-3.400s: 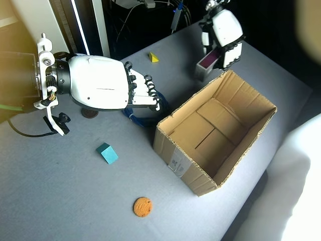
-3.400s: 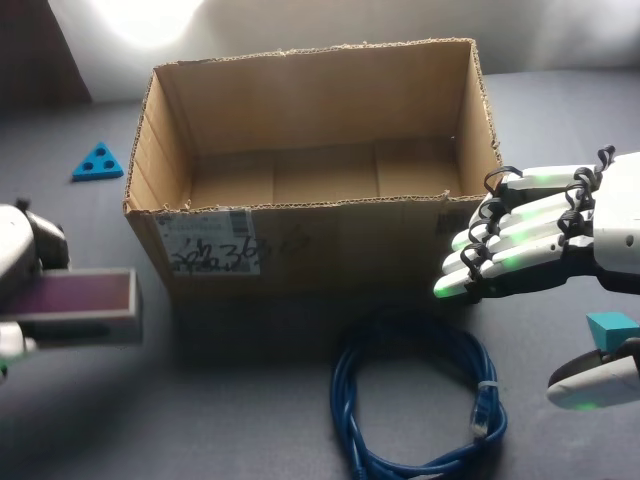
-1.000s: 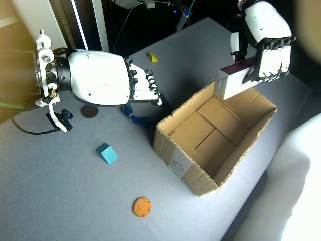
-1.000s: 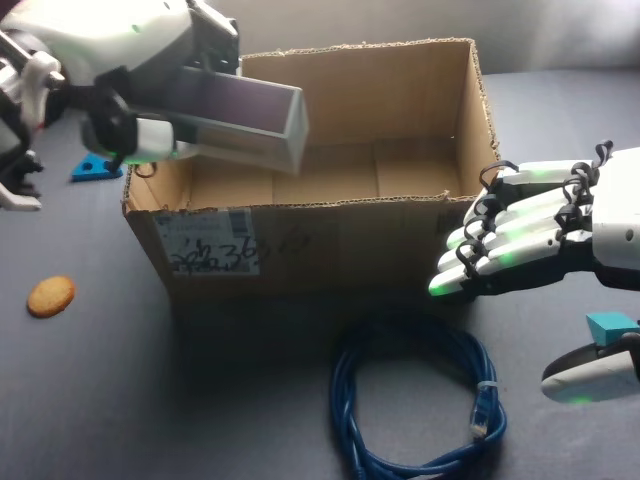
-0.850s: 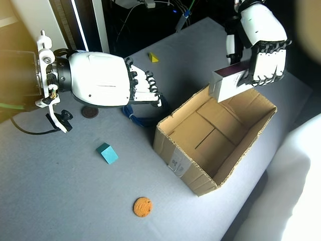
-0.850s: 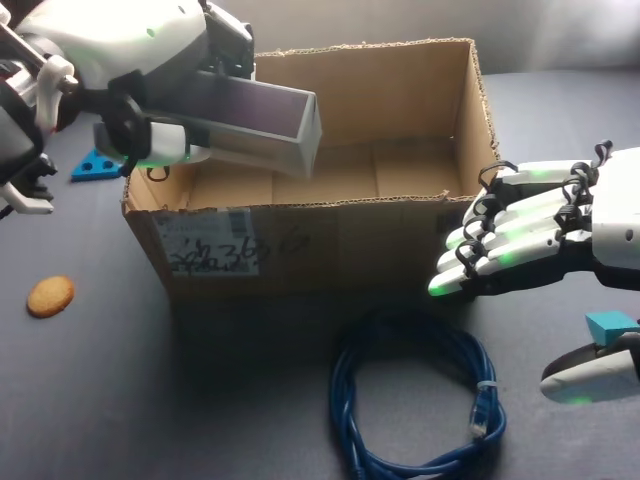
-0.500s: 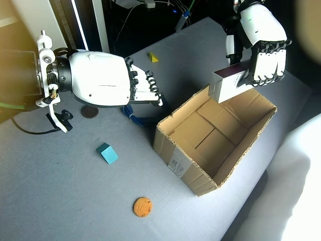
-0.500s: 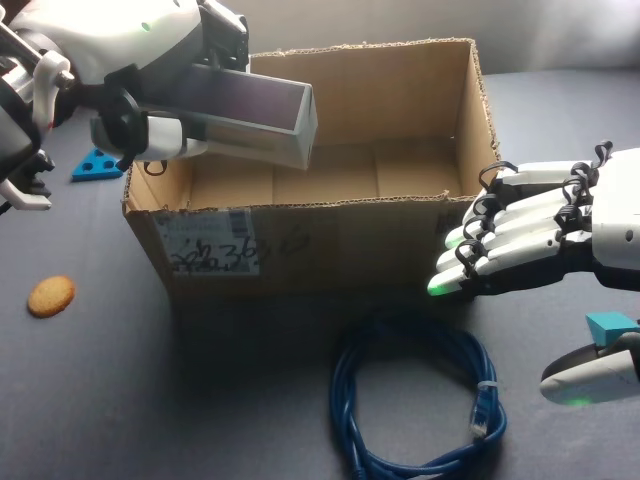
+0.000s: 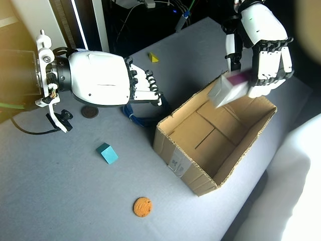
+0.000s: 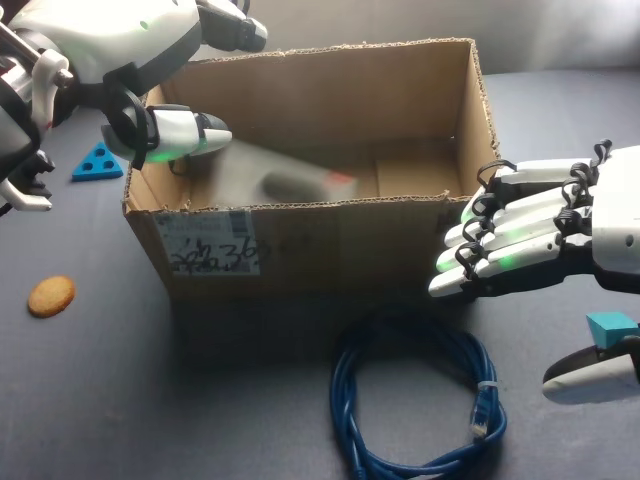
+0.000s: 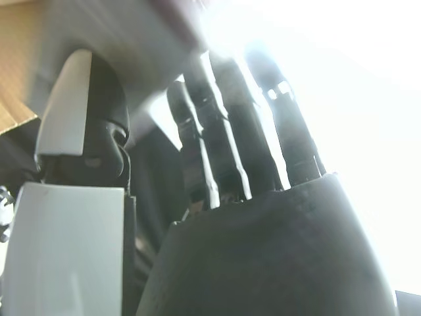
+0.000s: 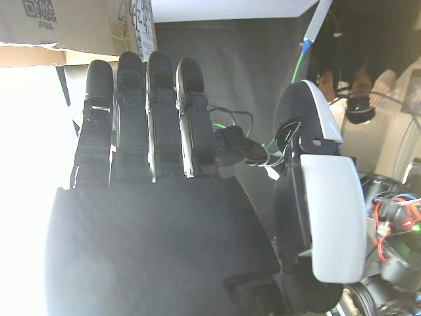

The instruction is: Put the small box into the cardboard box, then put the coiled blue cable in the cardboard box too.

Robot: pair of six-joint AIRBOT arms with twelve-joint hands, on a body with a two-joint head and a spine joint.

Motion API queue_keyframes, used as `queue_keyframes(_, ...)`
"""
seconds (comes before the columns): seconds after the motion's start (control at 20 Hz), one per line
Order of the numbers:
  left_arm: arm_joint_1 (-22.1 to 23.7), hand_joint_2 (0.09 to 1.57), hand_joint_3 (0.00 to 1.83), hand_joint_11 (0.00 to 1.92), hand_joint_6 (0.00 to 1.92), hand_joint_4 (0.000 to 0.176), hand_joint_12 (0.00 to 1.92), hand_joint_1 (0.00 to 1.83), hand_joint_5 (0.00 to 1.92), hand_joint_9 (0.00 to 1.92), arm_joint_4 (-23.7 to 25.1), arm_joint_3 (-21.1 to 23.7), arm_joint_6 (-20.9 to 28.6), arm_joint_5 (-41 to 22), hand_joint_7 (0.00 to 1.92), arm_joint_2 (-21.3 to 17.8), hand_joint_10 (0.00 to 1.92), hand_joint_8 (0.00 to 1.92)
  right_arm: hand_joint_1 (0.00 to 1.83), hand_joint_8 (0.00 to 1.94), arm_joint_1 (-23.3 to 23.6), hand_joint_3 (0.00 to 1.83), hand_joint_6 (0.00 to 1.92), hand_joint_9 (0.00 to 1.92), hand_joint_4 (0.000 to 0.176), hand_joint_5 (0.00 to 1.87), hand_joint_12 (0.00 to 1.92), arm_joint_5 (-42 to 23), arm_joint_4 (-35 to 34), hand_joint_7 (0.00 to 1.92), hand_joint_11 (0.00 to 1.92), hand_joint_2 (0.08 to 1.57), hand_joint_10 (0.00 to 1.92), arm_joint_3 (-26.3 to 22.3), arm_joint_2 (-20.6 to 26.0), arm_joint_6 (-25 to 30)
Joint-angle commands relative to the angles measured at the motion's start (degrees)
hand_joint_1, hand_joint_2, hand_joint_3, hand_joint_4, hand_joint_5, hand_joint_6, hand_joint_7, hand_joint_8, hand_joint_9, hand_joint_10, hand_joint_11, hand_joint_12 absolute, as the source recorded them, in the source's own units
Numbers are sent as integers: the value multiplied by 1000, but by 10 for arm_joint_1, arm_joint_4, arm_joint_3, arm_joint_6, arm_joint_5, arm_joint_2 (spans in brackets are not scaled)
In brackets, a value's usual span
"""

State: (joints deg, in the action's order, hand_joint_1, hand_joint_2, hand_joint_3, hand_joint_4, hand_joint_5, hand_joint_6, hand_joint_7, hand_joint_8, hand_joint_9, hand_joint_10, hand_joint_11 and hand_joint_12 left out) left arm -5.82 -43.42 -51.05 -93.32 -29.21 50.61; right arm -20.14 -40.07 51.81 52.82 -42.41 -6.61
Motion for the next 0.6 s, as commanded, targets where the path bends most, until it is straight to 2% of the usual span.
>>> queue_keyframes(0.0,9,1172,5,0,1,0,1030,968,460,404,18,-1,-1,-56,444,-5,1,0,359,1,7,0,0,359,0,419,811,-53,-17,409,0,1187,1,-3,2,-12)
queue_keyframes(0.15,10,1188,5,0,2,0,918,922,398,363,22,-8,-1,-57,394,-6,1,1,319,3,3,3,2,350,0,414,801,-40,-14,401,0,1195,2,-3,-5,-43)
queue_keyframes(0.3,13,1188,0,0,9,0,938,948,429,379,26,-20,-5,-56,408,-17,5,4,360,4,-3,0,5,368,0,434,819,-35,-14,416,0,1187,6,-3,-15,-63)
queue_keyframes(0.35,12,1210,6,0,8,0,969,924,425,387,26,-22,-8,-56,427,-22,6,7,323,1,-5,2,1,375,0,428,841,-34,-14,418,0,1192,3,-3,-17,-68)
queue_keyframes(0.45,0,1214,6,0,6,0,974,913,421,392,26,-27,-10,-57,439,-38,7,10,315,1,-6,3,1,357,0,412,799,-14,-14,402,0,1198,2,-3,-24,-72)
queue_keyframes(0.55,-14,1219,5,0,5,0,992,899,422,405,29,-31,-11,-57,446,-54,10,9,367,6,-8,0,6,382,0,436,847,4,-26,429,0,1181,9,-3,-32,-79)
